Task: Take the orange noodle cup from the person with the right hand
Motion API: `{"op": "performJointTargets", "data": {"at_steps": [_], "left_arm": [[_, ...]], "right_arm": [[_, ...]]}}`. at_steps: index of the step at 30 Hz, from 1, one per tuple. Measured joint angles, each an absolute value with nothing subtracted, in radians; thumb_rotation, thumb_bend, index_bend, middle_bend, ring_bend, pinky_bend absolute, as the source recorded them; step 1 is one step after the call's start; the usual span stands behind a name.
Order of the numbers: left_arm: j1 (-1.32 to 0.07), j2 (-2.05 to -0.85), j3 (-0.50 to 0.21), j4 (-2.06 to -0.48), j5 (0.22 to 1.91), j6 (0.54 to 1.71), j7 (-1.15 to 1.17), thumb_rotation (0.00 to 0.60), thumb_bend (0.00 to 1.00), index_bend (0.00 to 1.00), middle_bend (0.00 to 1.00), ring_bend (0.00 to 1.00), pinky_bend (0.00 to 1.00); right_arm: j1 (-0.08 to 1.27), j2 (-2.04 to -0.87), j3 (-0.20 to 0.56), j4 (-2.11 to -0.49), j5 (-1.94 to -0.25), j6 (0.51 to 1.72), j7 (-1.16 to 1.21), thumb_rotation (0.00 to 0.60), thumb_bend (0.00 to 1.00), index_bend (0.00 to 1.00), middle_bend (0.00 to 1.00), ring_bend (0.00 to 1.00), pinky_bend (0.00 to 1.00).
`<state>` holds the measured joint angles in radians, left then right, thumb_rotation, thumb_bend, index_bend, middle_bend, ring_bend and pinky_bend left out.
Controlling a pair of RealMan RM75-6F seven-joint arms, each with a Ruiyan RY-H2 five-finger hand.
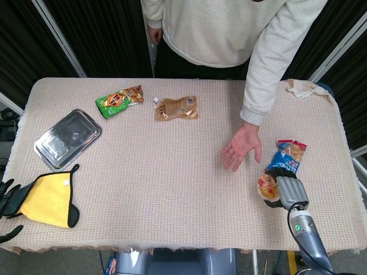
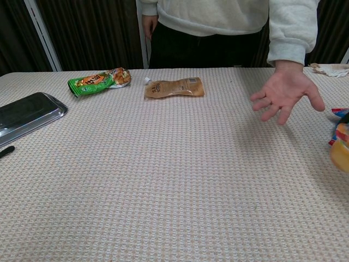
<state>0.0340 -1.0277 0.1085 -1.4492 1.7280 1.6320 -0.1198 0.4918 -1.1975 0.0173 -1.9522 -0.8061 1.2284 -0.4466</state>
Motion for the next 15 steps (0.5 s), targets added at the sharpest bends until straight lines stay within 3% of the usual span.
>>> {"op": "performJointTargets", "data": {"at_steps": [6,15], "left_arm": [[0.034,-1.027,0.109,-1.447,1.73,1.633,-0.122,0.6,0.21,0.0,0.0,0.0,0.0],[0.035,-1.031,0.107,-1.444,1.728,1.635,-0.119,0.6,0.21,0.0,0.0,0.0,0.0]], "right_arm": [[0.488,-1.198,0.021,-1.942,-0.829,1.246,-0.463,0.6,0.12,0.06,0.0,0.0,0.0],[0.412,-1.173,-0.027,-1.84,-1.101,1.41,-0.472,0.6,0.12,0.06,0.0,0.0,0.0]]}}
